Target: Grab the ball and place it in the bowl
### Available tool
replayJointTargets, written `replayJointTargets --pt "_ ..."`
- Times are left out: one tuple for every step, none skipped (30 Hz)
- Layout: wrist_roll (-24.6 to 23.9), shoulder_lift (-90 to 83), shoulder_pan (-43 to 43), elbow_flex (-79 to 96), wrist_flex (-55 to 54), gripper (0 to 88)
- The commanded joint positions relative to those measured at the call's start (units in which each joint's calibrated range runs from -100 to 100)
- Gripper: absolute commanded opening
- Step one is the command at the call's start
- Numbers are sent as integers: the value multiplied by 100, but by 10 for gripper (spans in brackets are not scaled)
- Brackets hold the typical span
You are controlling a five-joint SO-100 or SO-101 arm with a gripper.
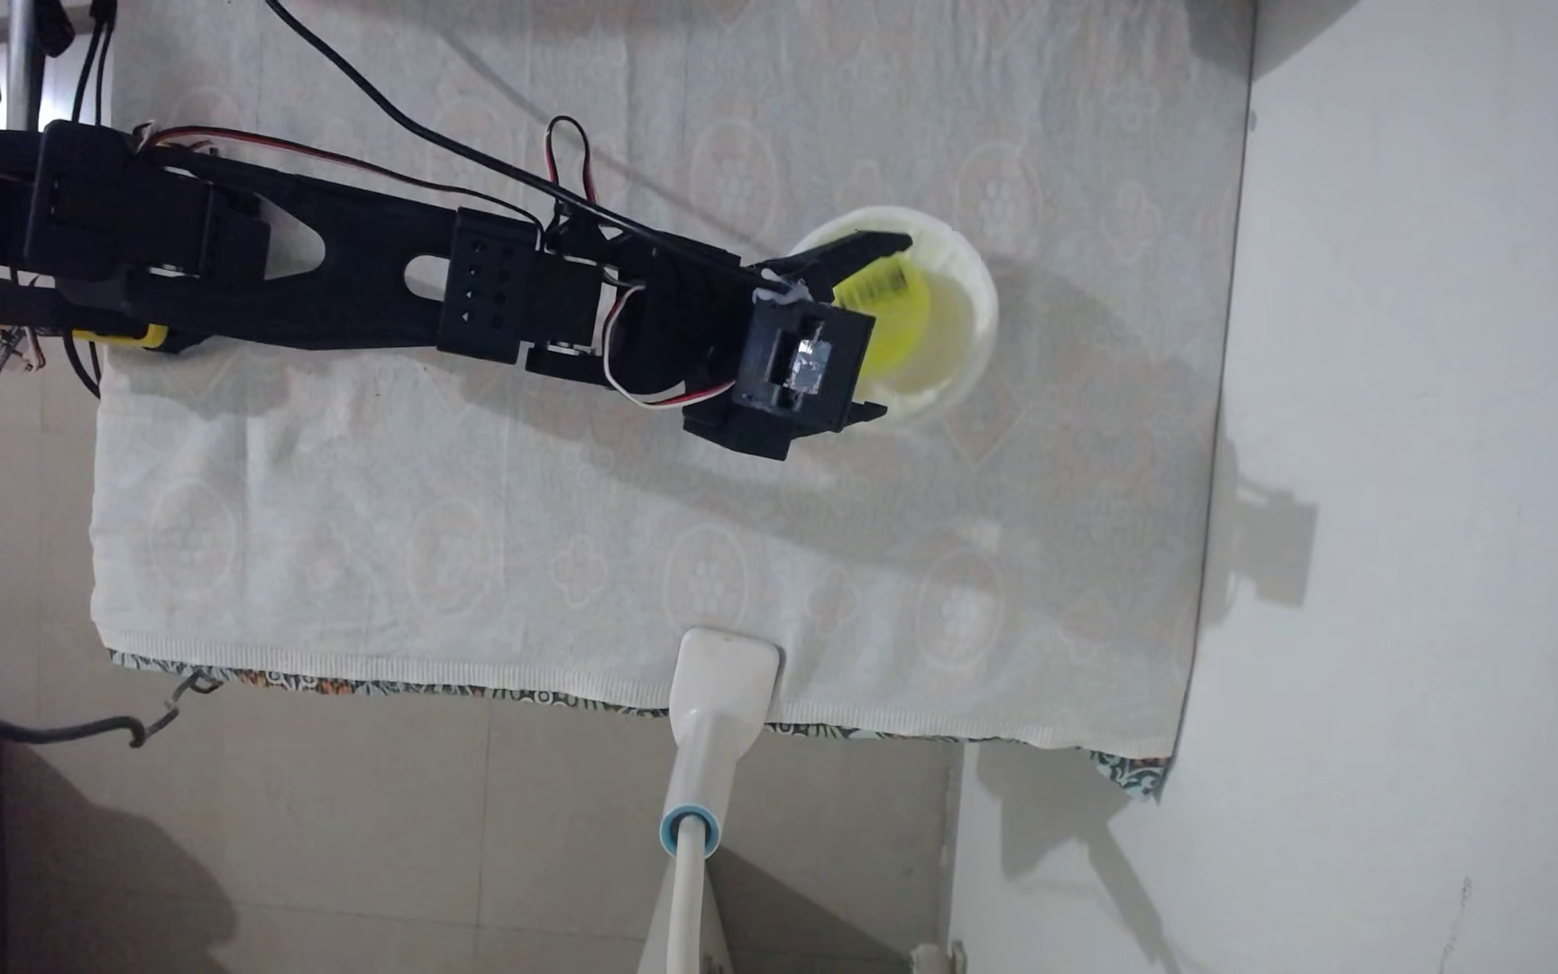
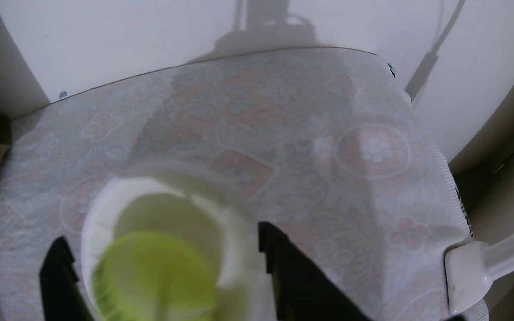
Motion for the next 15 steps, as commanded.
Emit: replayJointTargets --pt "68 -221 -87 -393 72 477" --pt "78 -261 -87 -393 81 481" --pt "88 -301 -76 -356 89 486" --pt "107 -374 -76 -320 97 488" --pt "127 -446 -65 -284 97 487" --pt "147 -519 -65 -247 105 486" --pt "151 -623 -54 -238 204 491" --pt "151 -752 -54 -238 302 494" --pt "151 -800 -43 -238 327 491" --pt "156 -889 -32 -238 368 486" --pt "161 -945 -32 -238 401 486" --pt "166 -994 -21 -238 417 483" --pt "166 -1090 -10 -238 442 477" --pt "161 -1147 -10 -238 458 476" --pt "161 -1179 1 -238 467 473"
